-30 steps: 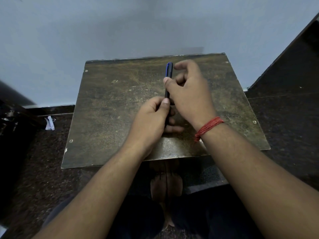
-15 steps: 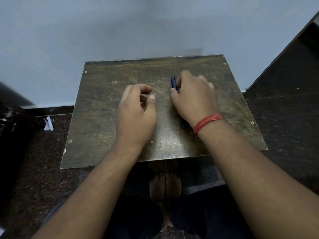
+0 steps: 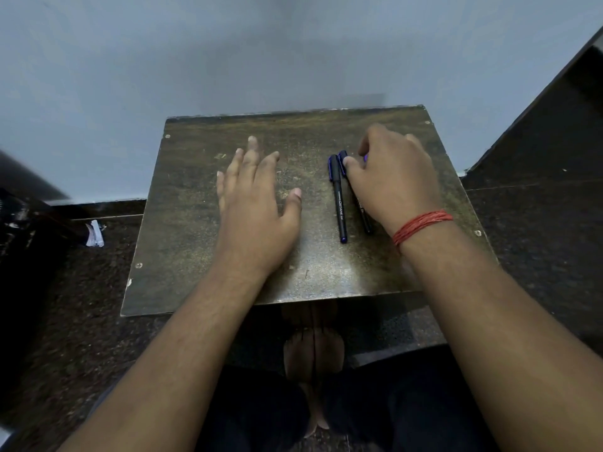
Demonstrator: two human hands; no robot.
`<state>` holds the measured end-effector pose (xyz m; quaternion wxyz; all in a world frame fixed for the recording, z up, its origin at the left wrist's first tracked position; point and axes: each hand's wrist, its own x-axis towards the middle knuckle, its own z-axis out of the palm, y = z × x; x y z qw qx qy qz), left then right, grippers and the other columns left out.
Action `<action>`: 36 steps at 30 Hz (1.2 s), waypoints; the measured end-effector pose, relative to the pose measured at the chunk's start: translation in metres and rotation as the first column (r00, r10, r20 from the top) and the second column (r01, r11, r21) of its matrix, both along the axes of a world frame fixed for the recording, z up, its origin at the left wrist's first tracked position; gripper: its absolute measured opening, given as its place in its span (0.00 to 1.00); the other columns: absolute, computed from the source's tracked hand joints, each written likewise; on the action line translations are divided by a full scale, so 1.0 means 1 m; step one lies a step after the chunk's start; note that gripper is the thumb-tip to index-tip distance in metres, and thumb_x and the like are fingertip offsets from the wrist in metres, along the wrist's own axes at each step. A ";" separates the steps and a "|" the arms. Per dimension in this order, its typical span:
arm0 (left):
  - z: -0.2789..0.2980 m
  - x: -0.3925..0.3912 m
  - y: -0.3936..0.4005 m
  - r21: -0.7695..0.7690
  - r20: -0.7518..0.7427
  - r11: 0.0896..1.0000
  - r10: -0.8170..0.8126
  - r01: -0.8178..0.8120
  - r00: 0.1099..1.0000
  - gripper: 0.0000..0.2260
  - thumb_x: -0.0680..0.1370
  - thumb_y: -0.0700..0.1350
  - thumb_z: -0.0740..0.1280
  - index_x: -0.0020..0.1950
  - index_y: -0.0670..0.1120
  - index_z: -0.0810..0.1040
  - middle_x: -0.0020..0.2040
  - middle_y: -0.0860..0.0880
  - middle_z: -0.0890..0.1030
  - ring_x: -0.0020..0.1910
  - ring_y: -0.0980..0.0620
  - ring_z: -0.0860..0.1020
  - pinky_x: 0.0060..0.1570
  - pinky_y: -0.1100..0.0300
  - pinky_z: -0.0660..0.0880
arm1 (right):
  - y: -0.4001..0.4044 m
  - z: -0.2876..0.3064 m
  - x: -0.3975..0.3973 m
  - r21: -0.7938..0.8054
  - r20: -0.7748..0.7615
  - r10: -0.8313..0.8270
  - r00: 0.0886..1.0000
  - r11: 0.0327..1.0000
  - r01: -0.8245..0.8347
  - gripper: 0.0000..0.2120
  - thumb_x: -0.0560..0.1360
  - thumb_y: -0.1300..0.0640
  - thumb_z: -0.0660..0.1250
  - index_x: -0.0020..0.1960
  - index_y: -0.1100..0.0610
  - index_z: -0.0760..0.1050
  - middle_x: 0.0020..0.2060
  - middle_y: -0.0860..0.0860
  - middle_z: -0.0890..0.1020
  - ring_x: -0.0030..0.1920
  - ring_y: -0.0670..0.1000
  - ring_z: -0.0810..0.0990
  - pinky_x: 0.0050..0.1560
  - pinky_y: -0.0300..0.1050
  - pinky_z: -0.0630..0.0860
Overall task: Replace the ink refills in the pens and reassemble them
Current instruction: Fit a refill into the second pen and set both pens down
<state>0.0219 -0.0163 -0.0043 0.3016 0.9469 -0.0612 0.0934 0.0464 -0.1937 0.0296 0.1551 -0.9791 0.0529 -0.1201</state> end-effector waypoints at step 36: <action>0.010 0.005 0.026 0.119 -0.166 0.992 0.066 -0.046 0.984 0.28 0.82 0.55 0.58 0.80 0.49 0.58 0.83 0.47 0.48 0.81 0.47 0.44 0.78 0.43 0.42 | 0.005 0.001 -0.007 0.052 -0.141 -0.051 0.989 0.997 0.059 0.19 0.79 0.47 0.65 0.62 0.60 0.70 0.58 0.59 0.77 0.60 0.61 0.75 0.59 0.54 0.72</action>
